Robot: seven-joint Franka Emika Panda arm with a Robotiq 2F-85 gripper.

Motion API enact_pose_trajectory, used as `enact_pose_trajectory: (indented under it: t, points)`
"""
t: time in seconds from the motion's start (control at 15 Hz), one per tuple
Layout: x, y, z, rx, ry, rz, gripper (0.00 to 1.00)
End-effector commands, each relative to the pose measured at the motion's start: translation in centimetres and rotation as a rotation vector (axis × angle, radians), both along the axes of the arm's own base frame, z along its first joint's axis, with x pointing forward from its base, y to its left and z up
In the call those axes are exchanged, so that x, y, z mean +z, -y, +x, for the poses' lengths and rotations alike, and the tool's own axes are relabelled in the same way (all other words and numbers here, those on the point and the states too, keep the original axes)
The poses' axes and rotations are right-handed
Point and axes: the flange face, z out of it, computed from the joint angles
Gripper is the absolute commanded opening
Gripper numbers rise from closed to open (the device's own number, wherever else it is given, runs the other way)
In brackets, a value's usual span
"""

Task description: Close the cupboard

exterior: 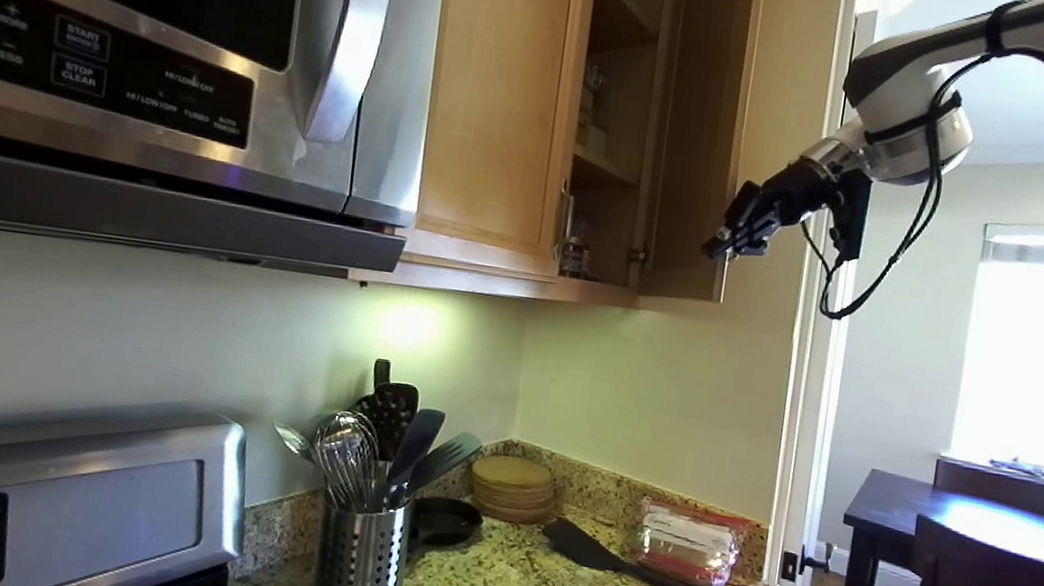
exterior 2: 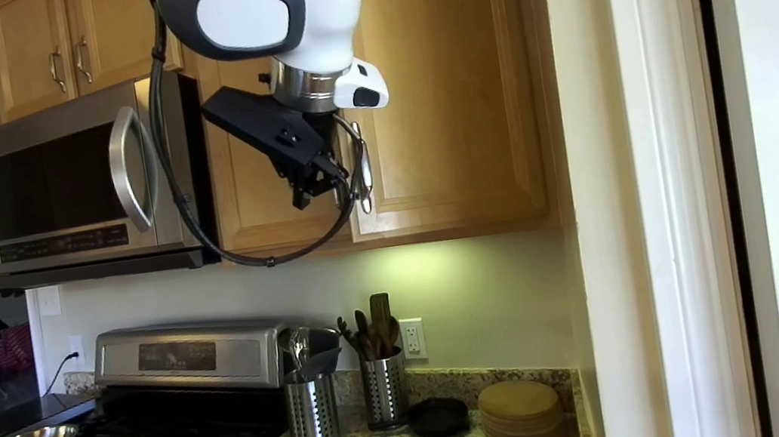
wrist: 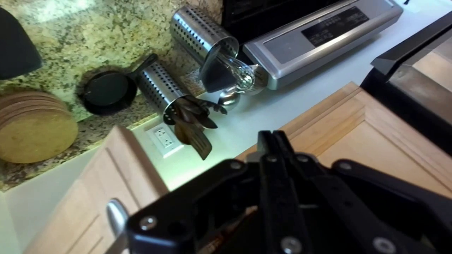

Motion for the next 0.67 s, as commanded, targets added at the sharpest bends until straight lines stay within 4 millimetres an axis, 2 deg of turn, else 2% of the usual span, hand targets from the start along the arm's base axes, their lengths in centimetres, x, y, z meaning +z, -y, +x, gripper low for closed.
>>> enact_pose_trajectory:
  t: [0.0, 0.13, 0.27, 0.47, 0.6]
  points:
    - [0.1, -1.6, -0.6, 0.121, 0.000, -0.010, 0.03]
    - [-1.1, -1.6, -1.5, 0.162, -0.064, -0.061, 0.03]
    - [-2.3, -0.9, -2.3, 0.171, -0.128, -0.134, 0.03]
    - [-3.9, 1.3, -3.2, 0.122, -0.205, -0.256, 0.03]
    - [-4.3, 2.6, -3.5, 0.061, -0.196, -0.277, 0.03]
